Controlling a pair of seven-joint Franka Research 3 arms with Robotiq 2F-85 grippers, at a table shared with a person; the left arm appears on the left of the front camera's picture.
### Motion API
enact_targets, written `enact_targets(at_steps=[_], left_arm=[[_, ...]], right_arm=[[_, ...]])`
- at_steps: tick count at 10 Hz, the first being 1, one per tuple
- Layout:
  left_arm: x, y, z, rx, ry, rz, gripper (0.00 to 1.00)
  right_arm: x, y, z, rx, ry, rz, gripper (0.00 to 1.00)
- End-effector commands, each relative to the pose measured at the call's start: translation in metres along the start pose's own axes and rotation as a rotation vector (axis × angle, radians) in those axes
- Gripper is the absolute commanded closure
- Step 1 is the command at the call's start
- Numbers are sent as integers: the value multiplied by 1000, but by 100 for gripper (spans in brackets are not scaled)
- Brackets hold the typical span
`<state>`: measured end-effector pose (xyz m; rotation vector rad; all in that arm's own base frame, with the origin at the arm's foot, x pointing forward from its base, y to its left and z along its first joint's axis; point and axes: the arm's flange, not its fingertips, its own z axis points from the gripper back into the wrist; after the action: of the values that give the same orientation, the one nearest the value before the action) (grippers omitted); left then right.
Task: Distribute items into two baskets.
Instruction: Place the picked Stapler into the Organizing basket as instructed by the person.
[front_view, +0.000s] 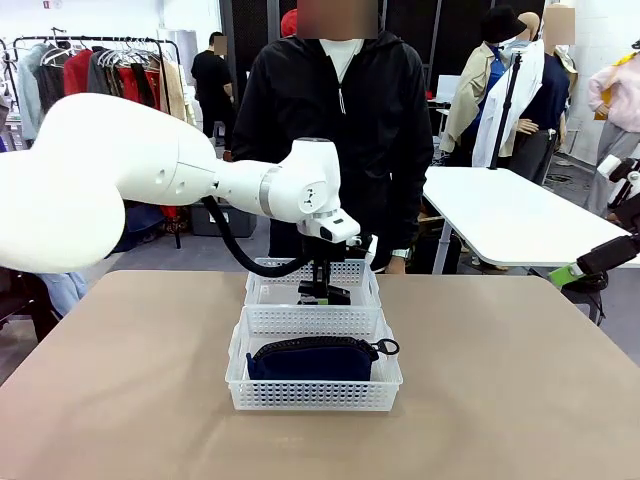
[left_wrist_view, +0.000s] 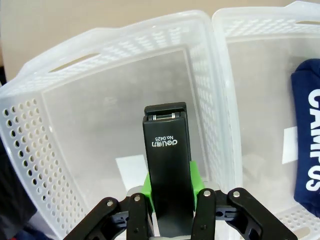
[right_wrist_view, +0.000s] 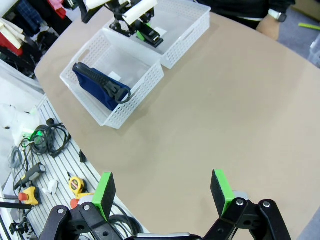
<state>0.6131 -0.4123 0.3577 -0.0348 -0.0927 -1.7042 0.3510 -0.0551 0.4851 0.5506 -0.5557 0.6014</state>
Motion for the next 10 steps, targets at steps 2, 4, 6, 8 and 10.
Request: enact_targets(at_steps=[2,4,6,8,10], left_arm=[[3,6,-7,12,48,4,100],[4,6,-14,-3,53,-10,100],[5,6,-20,-14,57,-14,100],[4,6,-18,-15,58,-16,94],[3,8,-16,-29,63,-4,58]], right_arm=[[0,0,1,6,-1,2,0],[0,0,1,6,-1,2,0],[0,0,1,6,-1,2,0],[0,0,1,6,-1,2,0],[0,0,1,6,-1,2,0]])
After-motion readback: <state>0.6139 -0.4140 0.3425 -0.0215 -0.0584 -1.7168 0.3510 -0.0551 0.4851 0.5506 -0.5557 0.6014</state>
